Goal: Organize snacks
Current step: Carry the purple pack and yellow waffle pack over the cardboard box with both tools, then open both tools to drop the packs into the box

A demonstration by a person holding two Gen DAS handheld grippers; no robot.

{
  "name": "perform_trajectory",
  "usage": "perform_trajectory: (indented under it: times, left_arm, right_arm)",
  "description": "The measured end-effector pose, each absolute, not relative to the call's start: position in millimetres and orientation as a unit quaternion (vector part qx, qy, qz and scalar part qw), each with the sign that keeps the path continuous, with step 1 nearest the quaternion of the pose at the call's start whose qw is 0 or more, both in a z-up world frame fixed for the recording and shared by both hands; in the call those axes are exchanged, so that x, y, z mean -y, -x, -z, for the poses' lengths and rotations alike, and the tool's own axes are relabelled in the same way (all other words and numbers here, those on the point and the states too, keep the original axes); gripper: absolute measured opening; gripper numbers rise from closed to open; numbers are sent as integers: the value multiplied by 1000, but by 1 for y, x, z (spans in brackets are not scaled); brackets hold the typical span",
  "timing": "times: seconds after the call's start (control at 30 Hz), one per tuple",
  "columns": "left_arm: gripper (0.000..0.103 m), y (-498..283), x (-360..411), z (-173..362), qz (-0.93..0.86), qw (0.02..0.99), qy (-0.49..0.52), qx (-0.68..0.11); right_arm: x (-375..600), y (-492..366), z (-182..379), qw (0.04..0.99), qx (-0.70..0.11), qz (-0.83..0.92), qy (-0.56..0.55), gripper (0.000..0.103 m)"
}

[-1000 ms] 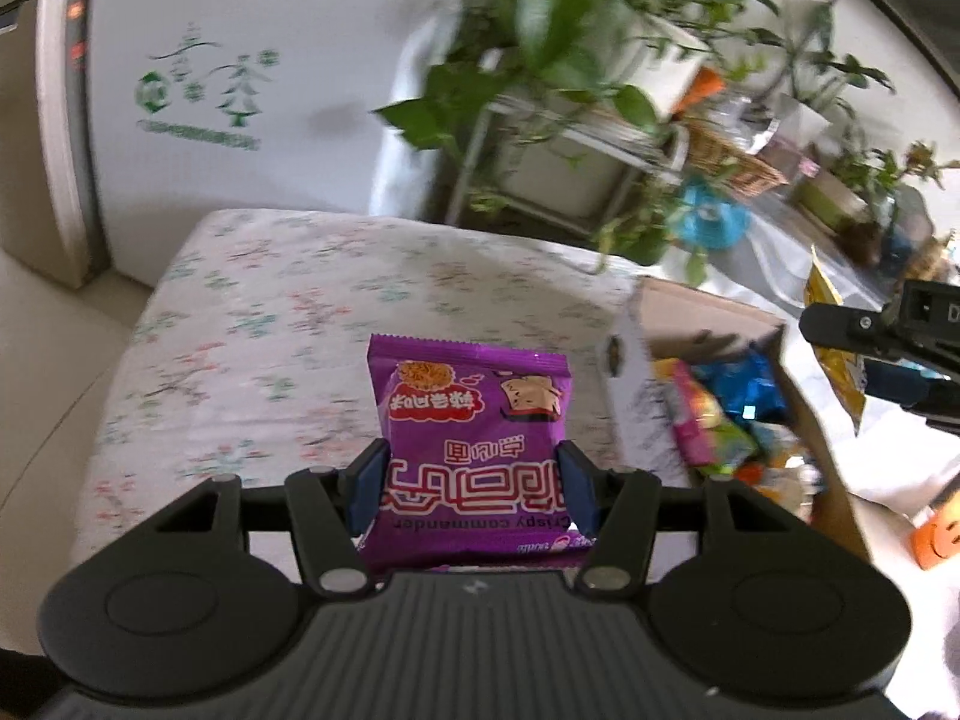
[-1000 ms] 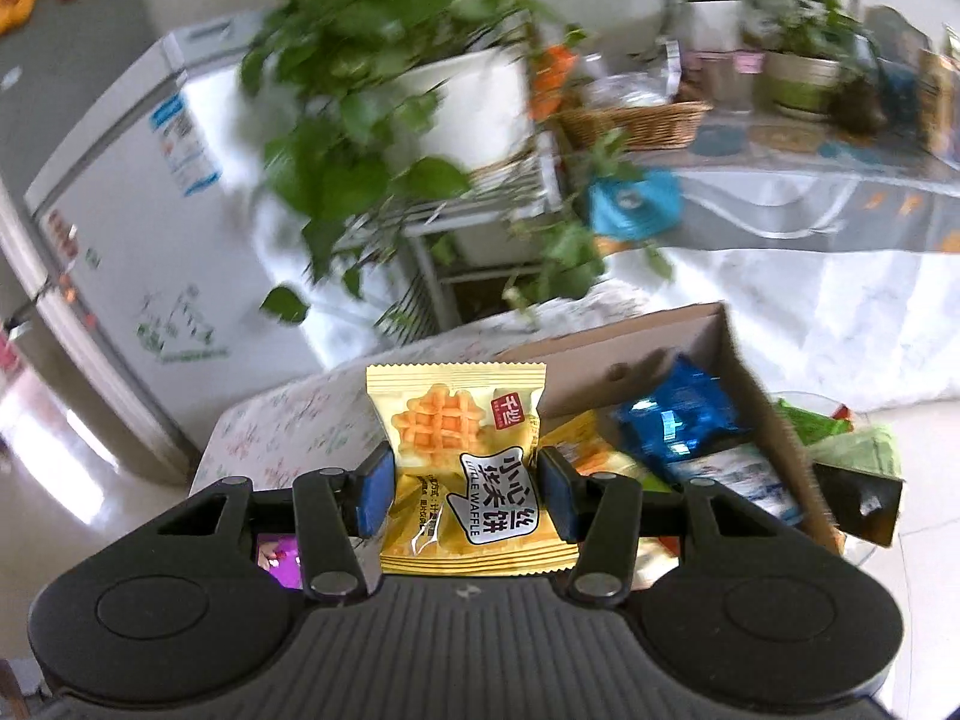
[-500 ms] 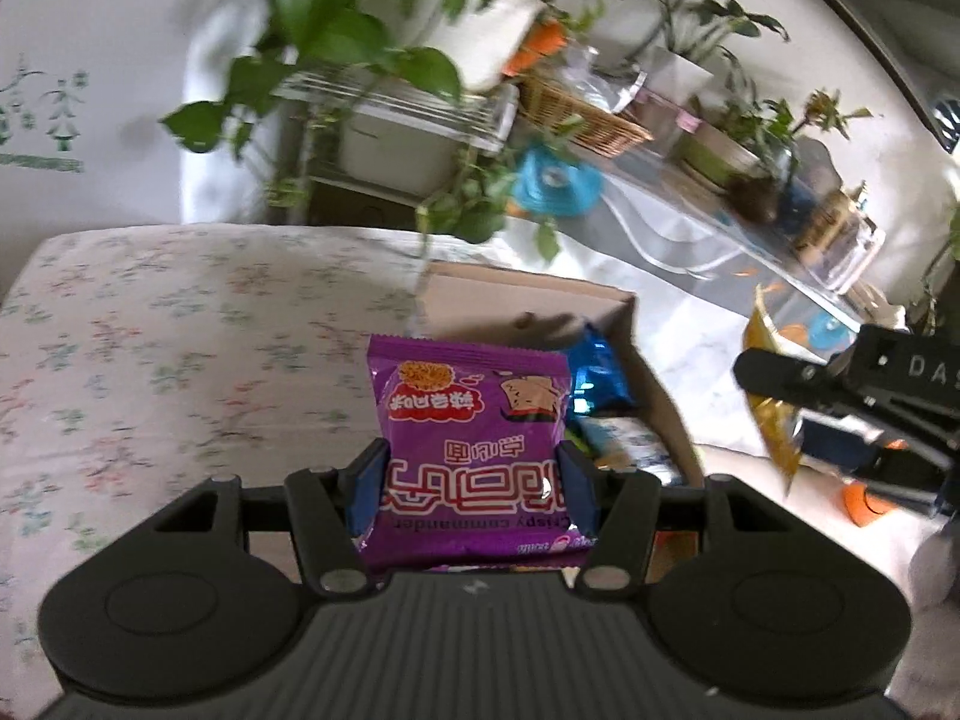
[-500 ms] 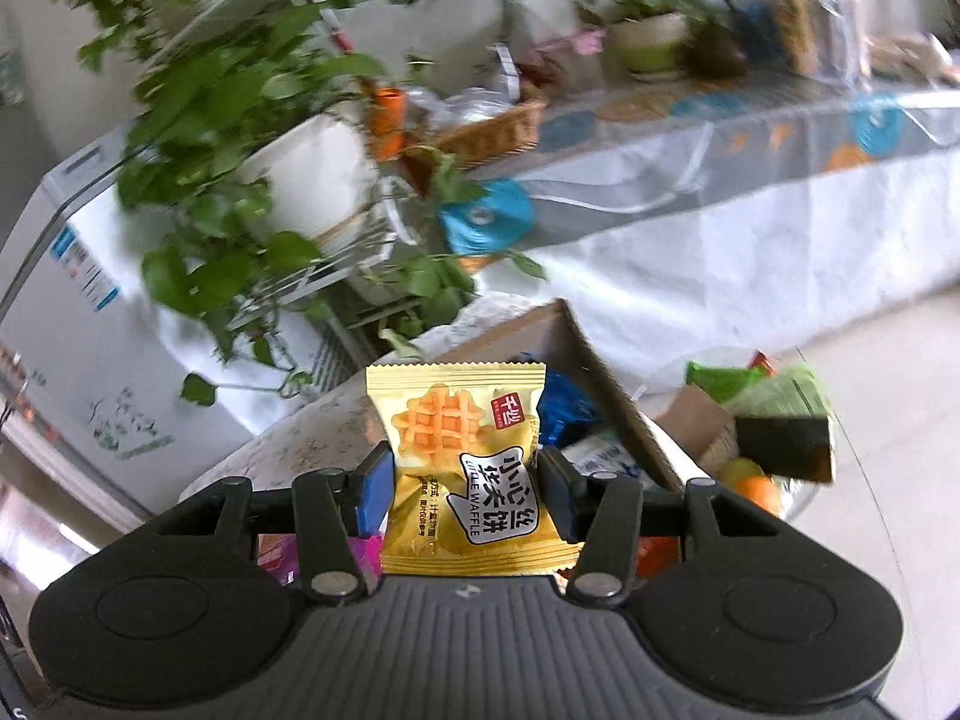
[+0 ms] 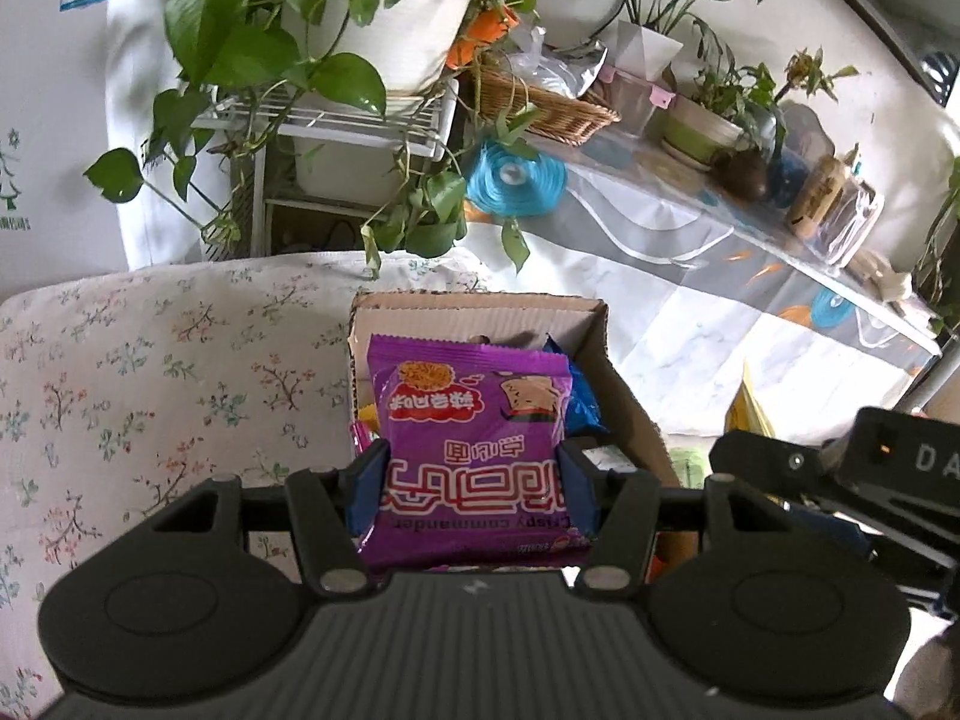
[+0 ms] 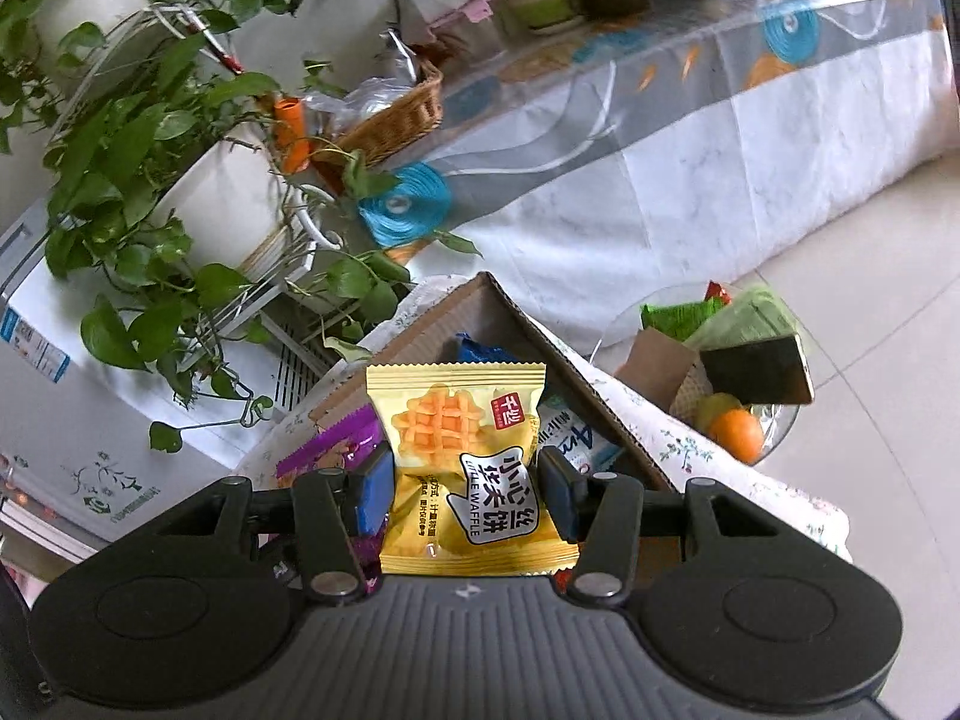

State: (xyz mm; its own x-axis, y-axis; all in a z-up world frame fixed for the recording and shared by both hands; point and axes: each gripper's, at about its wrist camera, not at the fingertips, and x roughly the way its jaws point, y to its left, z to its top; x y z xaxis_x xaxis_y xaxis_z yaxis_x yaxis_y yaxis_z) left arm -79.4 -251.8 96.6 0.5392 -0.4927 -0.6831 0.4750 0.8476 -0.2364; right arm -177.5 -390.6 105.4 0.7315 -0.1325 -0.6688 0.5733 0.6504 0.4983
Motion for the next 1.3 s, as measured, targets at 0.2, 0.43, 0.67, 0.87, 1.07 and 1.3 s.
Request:
perform_trajectory:
  times: [0.2, 0.43, 0.67, 0.87, 1.07, 1.3]
  left_arm:
    - [59, 76, 260, -93, 284, 873, -18, -396]
    - [88, 83, 265, -104, 300, 873, -81, -375]
    - [93, 88, 258, -108, 285, 873, -104, -382]
    - [98, 88, 253, -107, 284, 863, -105, -405]
    - [102, 90, 250, -110, 293, 857, -103, -411]
    - [102, 92, 247, -109, 299, 851, -100, -421]
  right_arm:
    - [392, 174, -100, 843, -316, 223, -374, 61]
    - [391, 174, -102, 841, -316, 233, -372, 83]
    - [392, 169, -104, 837, -326, 245, -364, 91]
    - [388, 168, -107, 844, -329, 267, -329, 96]
    - [386, 166, -107, 847, -342, 287, -290, 96]
    - [379, 164, -102, 844, -358, 303, -260, 96]
